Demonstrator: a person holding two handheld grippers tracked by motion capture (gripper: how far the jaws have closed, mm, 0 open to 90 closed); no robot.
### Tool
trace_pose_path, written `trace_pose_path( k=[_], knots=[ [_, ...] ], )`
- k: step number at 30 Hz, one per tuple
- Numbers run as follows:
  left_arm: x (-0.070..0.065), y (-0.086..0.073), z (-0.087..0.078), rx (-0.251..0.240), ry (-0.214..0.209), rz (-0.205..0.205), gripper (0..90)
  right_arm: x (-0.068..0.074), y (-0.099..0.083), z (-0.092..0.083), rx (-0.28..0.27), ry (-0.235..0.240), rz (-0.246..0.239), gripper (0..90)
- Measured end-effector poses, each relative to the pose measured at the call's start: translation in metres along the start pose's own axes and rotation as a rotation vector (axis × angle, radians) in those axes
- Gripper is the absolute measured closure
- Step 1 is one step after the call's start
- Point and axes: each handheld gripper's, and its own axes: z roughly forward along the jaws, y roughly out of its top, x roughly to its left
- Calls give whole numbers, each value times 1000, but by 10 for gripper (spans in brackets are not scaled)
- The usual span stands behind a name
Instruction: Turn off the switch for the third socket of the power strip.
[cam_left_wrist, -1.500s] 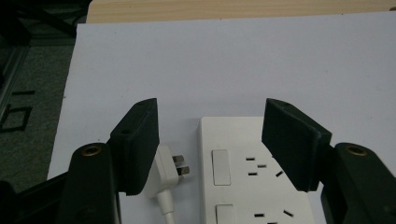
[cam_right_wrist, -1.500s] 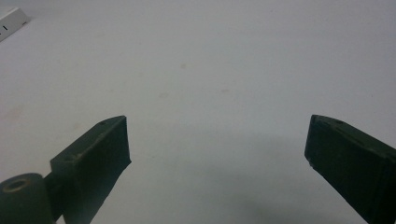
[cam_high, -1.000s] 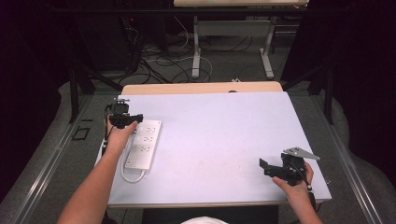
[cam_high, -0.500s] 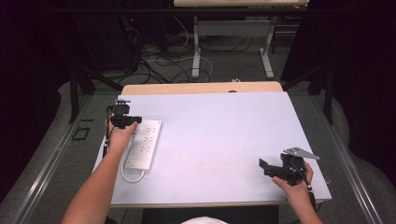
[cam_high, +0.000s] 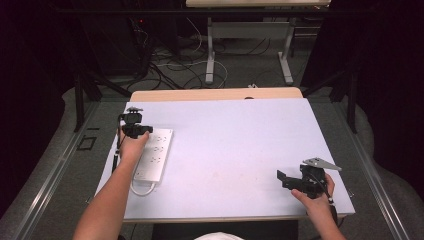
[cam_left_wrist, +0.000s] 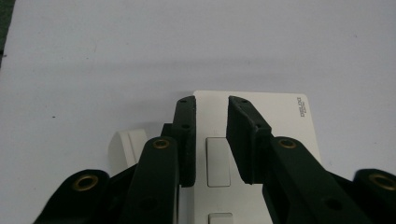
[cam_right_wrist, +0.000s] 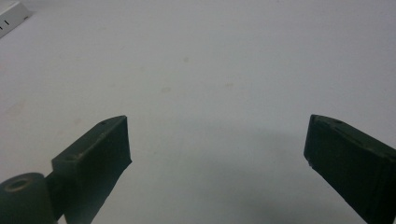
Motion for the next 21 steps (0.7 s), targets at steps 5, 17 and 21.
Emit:
trace_pose_path(
  k=[5,17,21],
  knots=[
    [0,-1,3,7,5,-3,800,-1,0,0,7,4,-1,67],
    [-3,-3,7,23,5,-2,899,-1,0,0,9,9,-6,68],
    [-4,-4,9,37,5,-1,900,0,0,0,11,10,1,68]
  ],
)
